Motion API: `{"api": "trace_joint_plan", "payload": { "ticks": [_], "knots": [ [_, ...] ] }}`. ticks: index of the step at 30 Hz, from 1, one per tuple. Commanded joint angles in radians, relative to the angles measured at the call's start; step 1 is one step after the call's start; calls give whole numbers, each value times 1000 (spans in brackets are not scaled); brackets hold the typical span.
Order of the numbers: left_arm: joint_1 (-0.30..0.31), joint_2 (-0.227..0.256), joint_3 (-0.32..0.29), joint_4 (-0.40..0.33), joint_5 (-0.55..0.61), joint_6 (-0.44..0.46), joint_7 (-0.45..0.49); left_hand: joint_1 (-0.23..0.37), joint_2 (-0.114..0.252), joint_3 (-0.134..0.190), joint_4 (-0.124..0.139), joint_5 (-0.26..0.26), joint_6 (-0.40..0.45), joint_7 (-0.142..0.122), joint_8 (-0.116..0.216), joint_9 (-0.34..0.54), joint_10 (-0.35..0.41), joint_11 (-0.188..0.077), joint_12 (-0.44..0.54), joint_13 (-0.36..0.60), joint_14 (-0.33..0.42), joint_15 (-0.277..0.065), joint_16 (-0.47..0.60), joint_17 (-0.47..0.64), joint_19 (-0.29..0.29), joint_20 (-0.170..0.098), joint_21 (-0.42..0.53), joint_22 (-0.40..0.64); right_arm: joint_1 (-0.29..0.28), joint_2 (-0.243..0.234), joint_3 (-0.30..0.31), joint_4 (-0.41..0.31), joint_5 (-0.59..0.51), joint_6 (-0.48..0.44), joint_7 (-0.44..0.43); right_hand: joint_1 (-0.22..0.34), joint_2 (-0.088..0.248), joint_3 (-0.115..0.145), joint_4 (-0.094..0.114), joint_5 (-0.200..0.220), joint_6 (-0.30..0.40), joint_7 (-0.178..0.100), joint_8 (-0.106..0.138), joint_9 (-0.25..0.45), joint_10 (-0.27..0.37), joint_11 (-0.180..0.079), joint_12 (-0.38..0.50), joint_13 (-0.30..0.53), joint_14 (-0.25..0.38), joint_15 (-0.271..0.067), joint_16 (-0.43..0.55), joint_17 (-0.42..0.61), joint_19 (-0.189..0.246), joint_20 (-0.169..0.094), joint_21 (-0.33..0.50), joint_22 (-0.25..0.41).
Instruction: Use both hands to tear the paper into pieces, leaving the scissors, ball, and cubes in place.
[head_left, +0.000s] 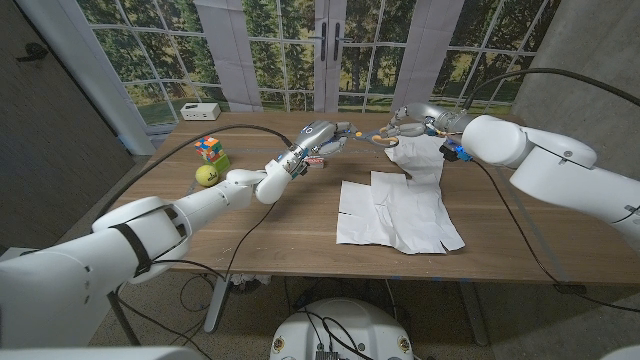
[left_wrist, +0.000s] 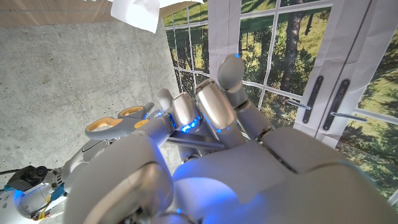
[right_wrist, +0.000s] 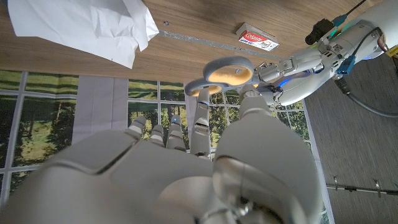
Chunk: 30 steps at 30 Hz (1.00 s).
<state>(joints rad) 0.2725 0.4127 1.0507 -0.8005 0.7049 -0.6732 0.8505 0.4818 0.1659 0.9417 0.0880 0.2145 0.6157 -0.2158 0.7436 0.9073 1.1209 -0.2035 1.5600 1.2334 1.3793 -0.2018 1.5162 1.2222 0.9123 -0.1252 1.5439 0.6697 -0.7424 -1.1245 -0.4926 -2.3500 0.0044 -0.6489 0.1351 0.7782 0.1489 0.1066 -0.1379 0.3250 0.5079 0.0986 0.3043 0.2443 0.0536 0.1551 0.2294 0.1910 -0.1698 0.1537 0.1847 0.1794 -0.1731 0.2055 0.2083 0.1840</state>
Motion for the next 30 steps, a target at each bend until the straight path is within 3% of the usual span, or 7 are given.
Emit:
{"api": "trace_joint_plan", "payload": {
  "ticks": [1, 30],
  "knots": [
    [-7, -2, 8, 6, 6, -5, 11, -1, -4, 4, -6, -2, 5, -1, 4, 2, 0, -1, 6, 3, 0, -1, 0, 3, -4, -87, 0, 2, 13, 6, -20, -6, -30, -21, 14, 7, 6, 6, 0, -2, 13, -3, 10, 3, 9, 3, 6, -1, -29, -1, 4, 1, -2, 9, 0, 1],
    [1, 13, 3, -25, 24, 8, 17, -1, -5, 2, -7, -3, 7, -1, 6, -4, 2, -2, 7, 3, 1, -1, 0, 3, -3, -87, 3, 3, 54, -10, -53, -22, -129, -41, 92, 34, 5, 21, -10, 1, 60, -11, 26, 6, 55, -21, 22, -1, 10, -21, 9, -1, 34, 6, 7, -1]
  ]
}}
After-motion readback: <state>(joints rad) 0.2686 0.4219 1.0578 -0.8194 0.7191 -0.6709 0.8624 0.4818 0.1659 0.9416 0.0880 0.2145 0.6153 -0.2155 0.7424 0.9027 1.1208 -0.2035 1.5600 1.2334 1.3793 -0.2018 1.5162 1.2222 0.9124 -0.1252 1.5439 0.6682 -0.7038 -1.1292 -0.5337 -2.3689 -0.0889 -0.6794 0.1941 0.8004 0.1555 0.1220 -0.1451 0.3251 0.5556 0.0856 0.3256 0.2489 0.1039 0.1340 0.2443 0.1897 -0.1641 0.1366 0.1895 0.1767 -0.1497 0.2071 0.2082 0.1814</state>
